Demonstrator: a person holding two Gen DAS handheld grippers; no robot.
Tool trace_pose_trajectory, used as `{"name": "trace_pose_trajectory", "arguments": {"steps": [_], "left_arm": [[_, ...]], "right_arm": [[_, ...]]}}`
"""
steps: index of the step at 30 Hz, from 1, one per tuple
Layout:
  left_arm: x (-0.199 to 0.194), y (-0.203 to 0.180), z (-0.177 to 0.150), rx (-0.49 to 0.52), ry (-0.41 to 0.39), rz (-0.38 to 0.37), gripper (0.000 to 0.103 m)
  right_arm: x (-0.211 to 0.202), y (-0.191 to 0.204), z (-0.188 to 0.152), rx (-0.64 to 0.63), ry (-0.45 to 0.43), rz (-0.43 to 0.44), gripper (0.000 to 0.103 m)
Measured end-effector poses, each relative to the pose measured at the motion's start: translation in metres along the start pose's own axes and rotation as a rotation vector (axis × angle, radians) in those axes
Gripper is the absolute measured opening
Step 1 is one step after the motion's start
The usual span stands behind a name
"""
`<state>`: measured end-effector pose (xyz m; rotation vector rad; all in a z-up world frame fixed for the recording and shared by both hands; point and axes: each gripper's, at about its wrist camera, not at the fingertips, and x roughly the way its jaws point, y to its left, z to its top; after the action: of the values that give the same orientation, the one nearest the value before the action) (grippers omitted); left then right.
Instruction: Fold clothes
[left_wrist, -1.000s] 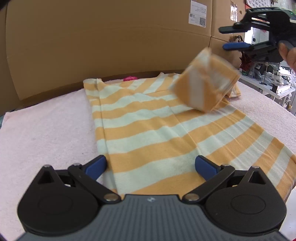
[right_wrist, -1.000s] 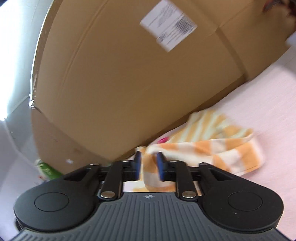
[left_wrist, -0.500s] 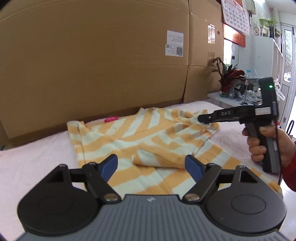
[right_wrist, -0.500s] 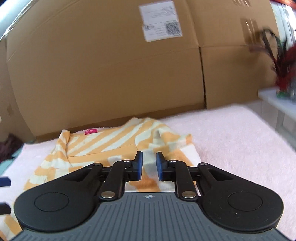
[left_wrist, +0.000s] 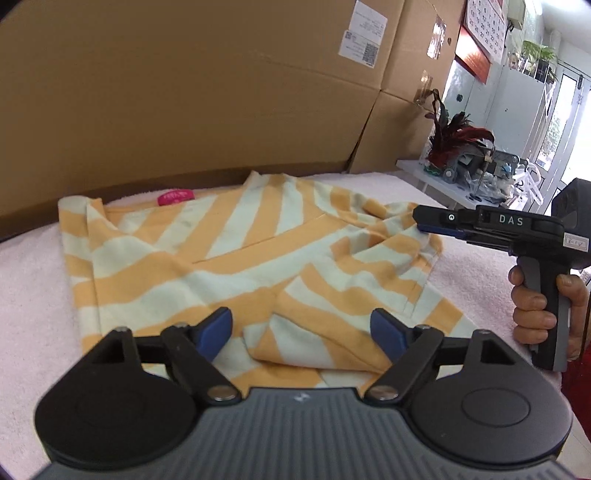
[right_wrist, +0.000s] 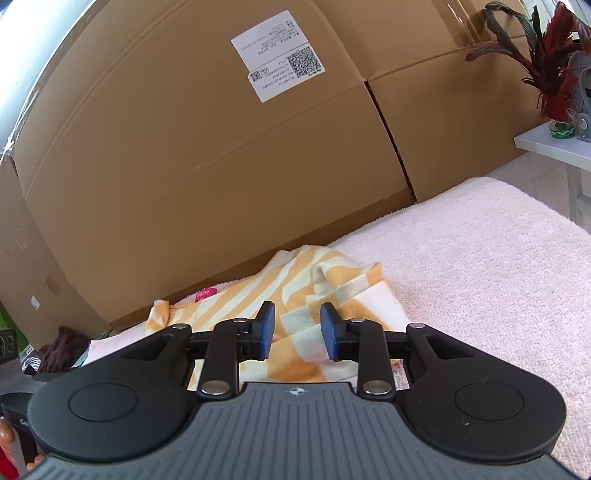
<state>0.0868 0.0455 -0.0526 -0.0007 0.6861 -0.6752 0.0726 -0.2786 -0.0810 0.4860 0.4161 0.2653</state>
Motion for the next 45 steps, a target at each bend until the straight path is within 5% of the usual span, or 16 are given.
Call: {"name": "trace_pose_trajectory", "arguments": {"steps": [6,8,9,12,17,22,28,35,40,45], "left_arm": [[-0.005,0.004,-0.006,-0.039,-0.007,-0.113,0.074],[-0.008,0.002,-0.008,-0.036,-0.014,-0.12,0.063],[-0.01,0.0,-0.009,-0.034,-0.016,-0.118,0.048],[-0.021,-0.008,-0.013,-0.029,-0.033,-0.138,0.036],[-0.035,-0.034,-0.015,0.005,-0.078,-0.172,0.02],[-0.018,-0.055,-0.022,0.046,-0.019,-0.132,0.007],[-0.022,-0.072,-0.014,0.025,-0.092,-0.063,0.006],[-0.045,-0.059,0.038,-0.059,-0.232,-0.036,0.006],[-0.063,-0.045,0.083,-0.085,-0.323,0.017,0.006],[-0.08,-0.03,0.123,-0.115,-0.368,0.077,0.006]], "right_arm": [[0.001,0.001,0.001,0.003,0.011,0.008,0.035],[0.001,0.0,0.001,0.01,0.012,0.008,0.036],[0.001,-0.001,0.001,0.013,0.012,0.008,0.036],[0.002,-0.002,0.001,0.023,0.015,0.007,0.038],[0.006,-0.003,0.002,0.039,0.023,0.006,0.038],[0.004,-0.004,0.002,0.045,0.023,0.006,0.039],[-0.004,-0.006,0.006,0.046,-0.029,0.031,0.038],[-0.039,-0.025,0.014,0.164,-0.274,0.018,0.039],[-0.032,-0.059,0.018,0.405,-0.202,0.048,0.039],[-0.027,-0.062,0.02,0.453,-0.153,0.084,0.039]]}}
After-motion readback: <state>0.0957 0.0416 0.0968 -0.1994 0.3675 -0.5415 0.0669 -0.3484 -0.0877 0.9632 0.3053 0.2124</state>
